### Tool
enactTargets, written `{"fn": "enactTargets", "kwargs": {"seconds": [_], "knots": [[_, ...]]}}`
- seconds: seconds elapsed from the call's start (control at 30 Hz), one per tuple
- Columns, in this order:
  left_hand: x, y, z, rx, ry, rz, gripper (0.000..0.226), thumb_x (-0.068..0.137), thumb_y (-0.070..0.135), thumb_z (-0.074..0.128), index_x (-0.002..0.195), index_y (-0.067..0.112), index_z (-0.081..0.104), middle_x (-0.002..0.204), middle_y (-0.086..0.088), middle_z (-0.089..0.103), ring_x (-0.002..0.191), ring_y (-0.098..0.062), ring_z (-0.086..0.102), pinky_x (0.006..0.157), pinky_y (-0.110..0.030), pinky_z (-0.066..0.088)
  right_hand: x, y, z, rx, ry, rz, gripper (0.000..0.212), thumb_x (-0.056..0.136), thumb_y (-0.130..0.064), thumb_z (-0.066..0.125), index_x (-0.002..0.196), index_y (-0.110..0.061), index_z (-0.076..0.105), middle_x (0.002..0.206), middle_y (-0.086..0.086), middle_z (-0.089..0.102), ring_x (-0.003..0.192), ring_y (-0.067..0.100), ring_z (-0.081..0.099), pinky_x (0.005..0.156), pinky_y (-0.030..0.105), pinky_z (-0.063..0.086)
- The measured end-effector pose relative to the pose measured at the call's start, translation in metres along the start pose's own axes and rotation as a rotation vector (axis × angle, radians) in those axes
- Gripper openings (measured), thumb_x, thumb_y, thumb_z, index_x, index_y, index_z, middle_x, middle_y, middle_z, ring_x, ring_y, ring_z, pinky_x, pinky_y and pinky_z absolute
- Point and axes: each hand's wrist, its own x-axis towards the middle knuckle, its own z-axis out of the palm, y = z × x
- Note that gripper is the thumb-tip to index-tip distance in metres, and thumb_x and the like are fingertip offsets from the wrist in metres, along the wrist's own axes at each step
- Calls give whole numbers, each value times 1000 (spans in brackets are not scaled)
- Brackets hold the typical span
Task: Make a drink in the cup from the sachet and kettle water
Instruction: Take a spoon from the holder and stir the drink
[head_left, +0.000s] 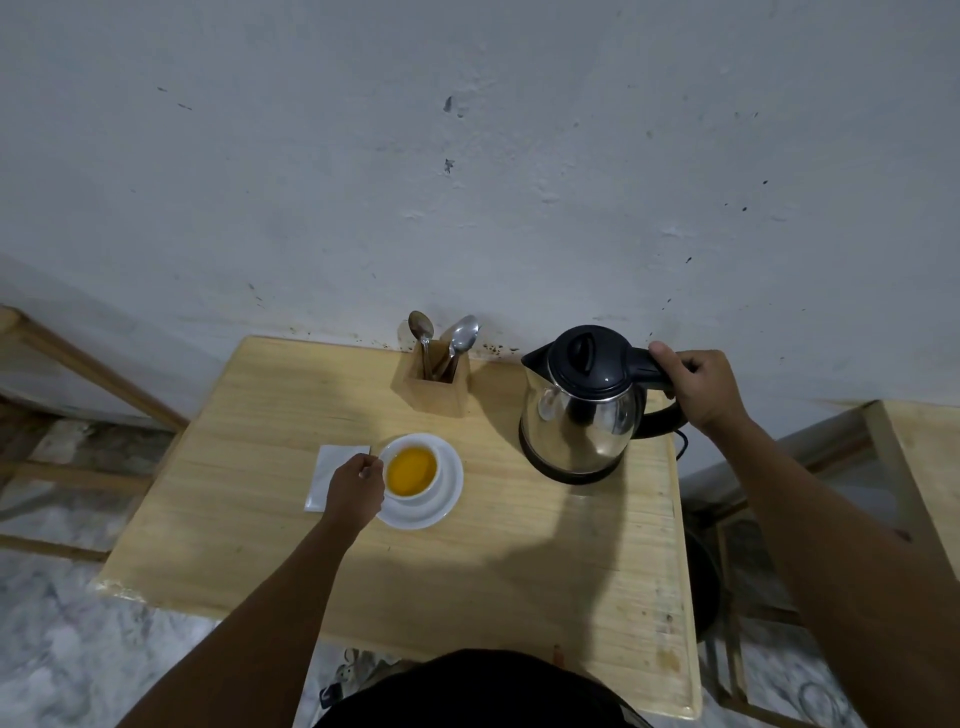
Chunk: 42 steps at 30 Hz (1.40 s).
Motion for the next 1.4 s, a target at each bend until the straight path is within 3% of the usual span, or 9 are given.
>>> {"fn": "enactTargets", "kwargs": {"seconds": [0.1,0.2,0.3,0.47,0.63,0.77,0.97,1.2,1.4], "knots": [[1,0,-3,9,-27,6,25,97,22,48,96,1,61,82,-20,65,74,-33,63,75,-45,55,-11,-6,5,-110,78,8,49,85,-69,45,60,-30,61,57,-3,52,58,13,50,61,31,39],[5,-1,-6,9,-54,10,26,97,24,50,93,0,61,76,-16,63,70,-29,60,72,-41,52,-22,-19,18,-331,353,-74,38,92,-55,46,93,-23,65,95,-3,63,91,19,58,89,39,39],[8,-2,-11,-1,-96,26,19,96,19,53,90,3,61,69,-12,60,64,-26,57,64,-34,48,-30,-57,46,-399,465,-280,19,92,-35,58,96,-18,64,98,1,64,93,20,56,88,37,35],[11,-3,-17,7,-175,34,17,96,19,54,94,6,63,69,-5,58,60,-17,53,55,-26,46,-37,-116,122,-356,217,-598,9,88,-22,61,89,-16,69,85,-1,65,78,19,59,70,36,47],[20,-3,-27,40,-252,60,12,95,19,56,89,9,63,70,-2,58,55,-11,51,47,-17,43,-12,-132,193,-509,-215,-218,30,89,-37,57,115,-24,63,117,-2,59,109,20,54,86,40,50],[29,-4,-32,46,-305,64,12,93,20,58,90,11,65,80,-5,62,55,-10,52,48,-19,43,21,-126,229,-688,-265,-86,49,88,-42,55,132,-20,51,134,5,47,125,26,41,99,44,39],[37,0,-41,129,-454,120,18,96,27,53,89,13,63,68,-4,59,50,-13,51,44,-17,41,58,-113,267,-968,-212,-73,49,91,-49,47,124,-14,57,127,9,48,115,28,42,90,44,33],[47,-4,-50,123,-518,197,20,95,23,56,84,8,63,60,2,54,50,-6,50,44,-14,38,64,-106,281,-826,-44,-131,22,94,-42,52,102,-34,71,114,-4,60,110,20,49,88,40,30],[46,-6,-49,123,-484,198,22,94,27,56,95,9,68,81,-1,63,62,-3,53,53,-16,41,26,-124,251,-143,27,-246,12,91,-20,63,101,-14,67,112,1,67,98,14,62,81,34,55]]}}
